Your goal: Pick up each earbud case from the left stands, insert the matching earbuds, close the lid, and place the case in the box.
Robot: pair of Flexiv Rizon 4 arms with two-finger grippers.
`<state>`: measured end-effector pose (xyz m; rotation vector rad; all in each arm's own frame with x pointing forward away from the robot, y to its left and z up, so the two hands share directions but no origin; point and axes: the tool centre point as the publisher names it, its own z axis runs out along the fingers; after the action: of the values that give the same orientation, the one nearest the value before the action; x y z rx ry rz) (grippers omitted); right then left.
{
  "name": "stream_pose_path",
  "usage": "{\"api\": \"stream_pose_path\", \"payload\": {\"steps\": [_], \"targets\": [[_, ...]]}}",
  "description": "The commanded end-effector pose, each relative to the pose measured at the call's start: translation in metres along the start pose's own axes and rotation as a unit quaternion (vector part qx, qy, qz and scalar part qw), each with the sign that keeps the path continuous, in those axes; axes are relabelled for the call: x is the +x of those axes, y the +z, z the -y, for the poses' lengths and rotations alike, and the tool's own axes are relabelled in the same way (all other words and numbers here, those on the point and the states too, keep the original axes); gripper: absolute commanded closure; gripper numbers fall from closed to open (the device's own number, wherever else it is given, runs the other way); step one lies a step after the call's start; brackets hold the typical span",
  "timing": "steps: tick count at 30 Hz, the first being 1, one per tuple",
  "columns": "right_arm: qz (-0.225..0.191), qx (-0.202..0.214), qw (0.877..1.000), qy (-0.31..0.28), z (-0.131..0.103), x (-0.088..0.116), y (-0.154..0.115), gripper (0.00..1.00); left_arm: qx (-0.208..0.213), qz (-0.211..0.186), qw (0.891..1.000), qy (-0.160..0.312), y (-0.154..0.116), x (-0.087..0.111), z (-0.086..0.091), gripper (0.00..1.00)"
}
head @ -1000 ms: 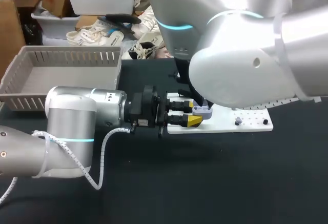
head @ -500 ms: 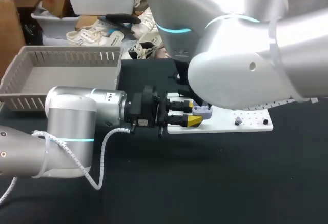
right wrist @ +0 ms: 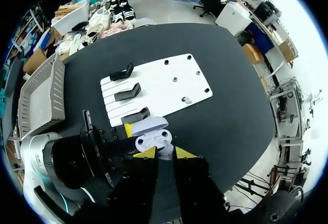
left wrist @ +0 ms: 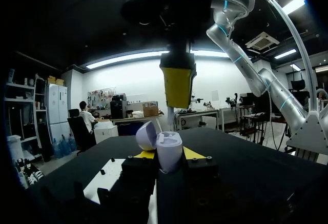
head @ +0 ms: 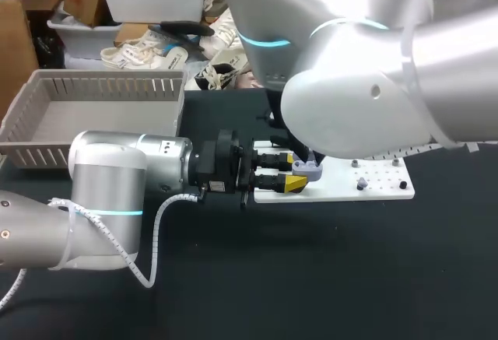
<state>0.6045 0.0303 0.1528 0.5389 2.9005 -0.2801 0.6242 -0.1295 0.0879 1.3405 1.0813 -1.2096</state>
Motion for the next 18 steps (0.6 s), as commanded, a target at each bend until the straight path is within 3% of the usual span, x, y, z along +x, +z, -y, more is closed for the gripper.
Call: {"api": "stream_pose_path", "payload": {"steps": [1, 18], "targets": [[-0.005, 0.003, 1.0, 0.0, -0.003, -0.0048, 0.002, 1.0, -0.001, 0.0, 1.0, 0.001, -0.0002, 0.0002, 0.0004, 1.0], [-0.016, 0.008, 1.0, -0.001, -0.0034, -0.007, 0.0083, 1.0, -0.001, 0.0, 1.0, 0.001, -0.0002, 0.0002, 0.0004, 1.0]]}}
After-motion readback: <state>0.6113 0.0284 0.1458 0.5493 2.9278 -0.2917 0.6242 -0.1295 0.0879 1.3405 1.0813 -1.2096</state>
